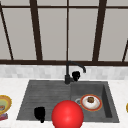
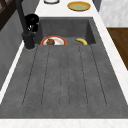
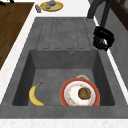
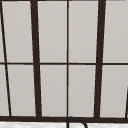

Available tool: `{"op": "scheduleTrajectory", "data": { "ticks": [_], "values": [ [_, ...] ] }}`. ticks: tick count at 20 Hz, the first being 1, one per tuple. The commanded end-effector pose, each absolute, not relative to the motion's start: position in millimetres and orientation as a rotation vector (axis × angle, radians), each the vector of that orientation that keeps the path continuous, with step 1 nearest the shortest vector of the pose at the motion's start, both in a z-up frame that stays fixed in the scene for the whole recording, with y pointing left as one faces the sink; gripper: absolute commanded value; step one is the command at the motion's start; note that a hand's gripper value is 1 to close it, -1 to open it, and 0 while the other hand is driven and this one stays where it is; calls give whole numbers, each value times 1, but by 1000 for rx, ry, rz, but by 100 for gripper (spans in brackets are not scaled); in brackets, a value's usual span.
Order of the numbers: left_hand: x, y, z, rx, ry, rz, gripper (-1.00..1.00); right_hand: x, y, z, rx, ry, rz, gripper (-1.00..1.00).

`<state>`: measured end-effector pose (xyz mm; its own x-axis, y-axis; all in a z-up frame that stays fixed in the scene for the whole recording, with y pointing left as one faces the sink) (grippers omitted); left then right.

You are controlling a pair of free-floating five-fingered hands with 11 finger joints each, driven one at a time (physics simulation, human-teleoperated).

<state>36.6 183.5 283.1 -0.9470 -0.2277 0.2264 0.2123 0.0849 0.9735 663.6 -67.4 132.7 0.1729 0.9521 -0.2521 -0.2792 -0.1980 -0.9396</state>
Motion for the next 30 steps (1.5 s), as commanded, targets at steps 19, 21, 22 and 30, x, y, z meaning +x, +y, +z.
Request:
{"op": "scheduleTrajectory", "data": {
  "ticks": [19,21,22,30],
  "values": [
    [37,184,283,15,-2049,-1930,0,670,-86,119,-1109,-767,1300,100],
    [37,184,283,15,-2049,-1930,0,671,-86,119,-1106,-769,1298,100],
    [37,184,283,15,-2049,-1930,0,670,-86,119,-1104,-769,1297,100],
    [37,184,283,15,-2049,-1930,0,670,-92,119,-1056,-791,1226,100]
  ]
}}
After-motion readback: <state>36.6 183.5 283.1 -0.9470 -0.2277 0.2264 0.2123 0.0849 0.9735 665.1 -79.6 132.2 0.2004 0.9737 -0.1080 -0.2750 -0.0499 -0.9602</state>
